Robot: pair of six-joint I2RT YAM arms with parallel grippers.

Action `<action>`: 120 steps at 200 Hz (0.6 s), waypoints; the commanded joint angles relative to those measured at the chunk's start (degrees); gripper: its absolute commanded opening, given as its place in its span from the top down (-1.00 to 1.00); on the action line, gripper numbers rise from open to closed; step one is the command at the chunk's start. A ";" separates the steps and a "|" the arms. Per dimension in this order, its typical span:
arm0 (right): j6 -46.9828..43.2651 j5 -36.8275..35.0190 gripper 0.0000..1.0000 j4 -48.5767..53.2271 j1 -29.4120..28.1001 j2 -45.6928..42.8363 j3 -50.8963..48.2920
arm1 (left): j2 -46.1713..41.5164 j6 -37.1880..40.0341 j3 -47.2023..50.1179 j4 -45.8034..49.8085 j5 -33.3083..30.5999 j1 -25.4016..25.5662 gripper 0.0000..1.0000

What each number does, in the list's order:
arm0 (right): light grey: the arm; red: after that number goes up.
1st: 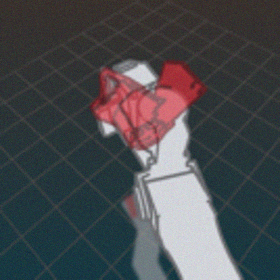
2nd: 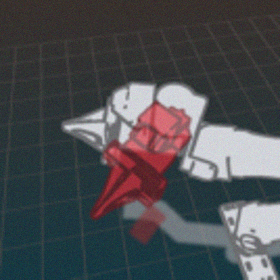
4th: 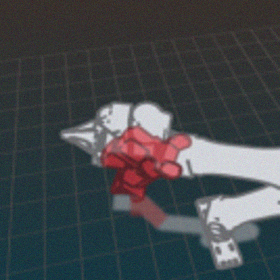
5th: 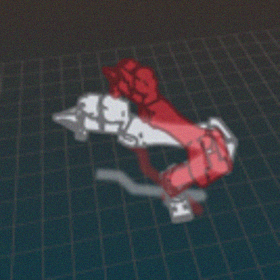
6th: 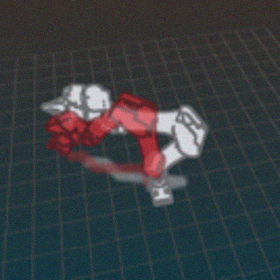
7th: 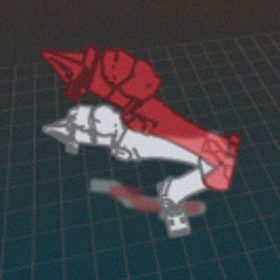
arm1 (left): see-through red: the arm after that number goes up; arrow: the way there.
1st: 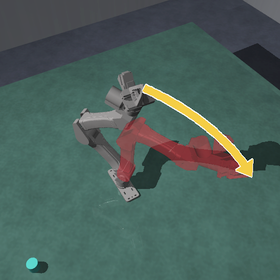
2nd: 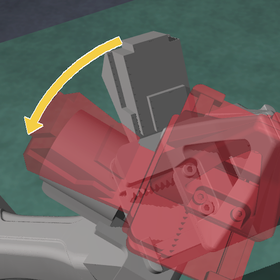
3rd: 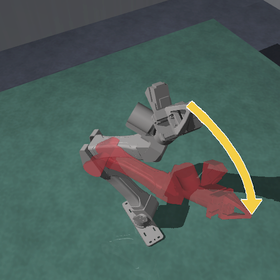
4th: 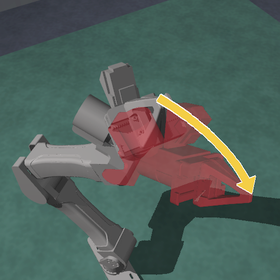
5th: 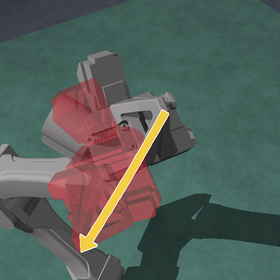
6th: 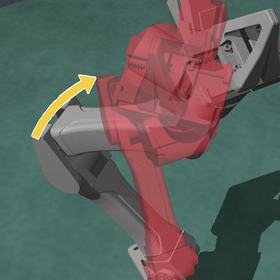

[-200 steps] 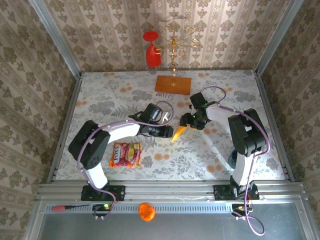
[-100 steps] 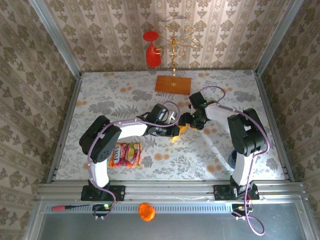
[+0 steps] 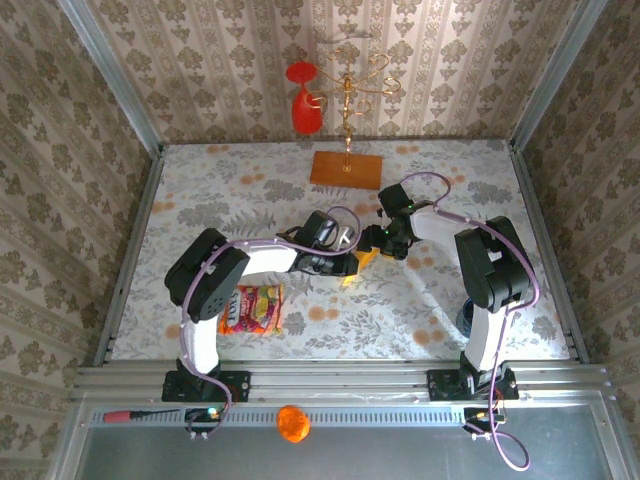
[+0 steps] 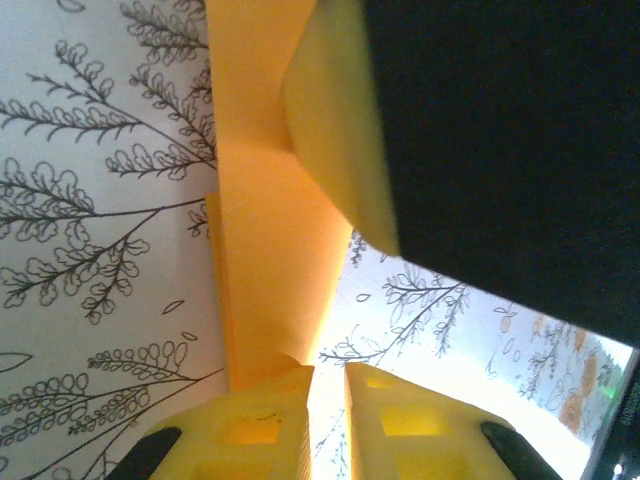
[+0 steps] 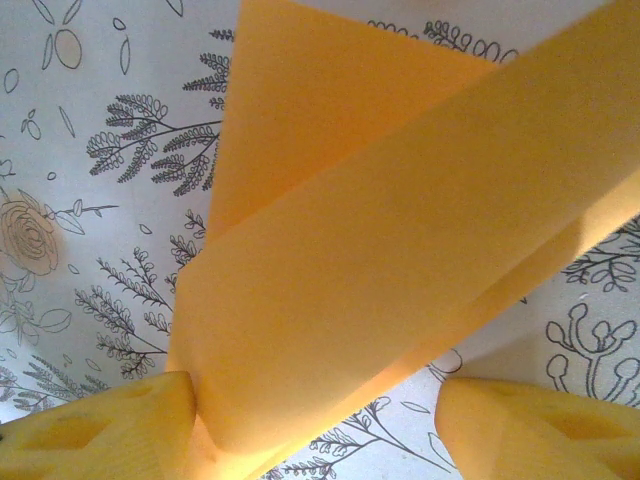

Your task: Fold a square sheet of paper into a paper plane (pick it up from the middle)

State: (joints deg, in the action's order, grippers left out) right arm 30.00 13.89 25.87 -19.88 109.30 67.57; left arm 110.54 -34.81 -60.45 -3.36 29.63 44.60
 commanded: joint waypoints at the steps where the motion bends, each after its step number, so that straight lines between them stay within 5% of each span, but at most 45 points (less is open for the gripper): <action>1: -0.82 -6.86 -0.42 -0.81 0.53 7.85 -2.93 | 0.81 -0.16 -1.50 0.26 0.63 0.03 0.68; 120: -2.00 0.77 -0.42 -4.99 3.61 3.96 -5.87 | 1.47 -0.26 -1.42 0.71 0.60 -0.22 0.70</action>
State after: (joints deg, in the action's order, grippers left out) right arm 29.76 18.28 23.59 -17.93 108.12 65.73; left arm 110.91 -34.81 -60.45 -3.31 29.63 44.60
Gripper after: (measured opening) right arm 0.711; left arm 0.151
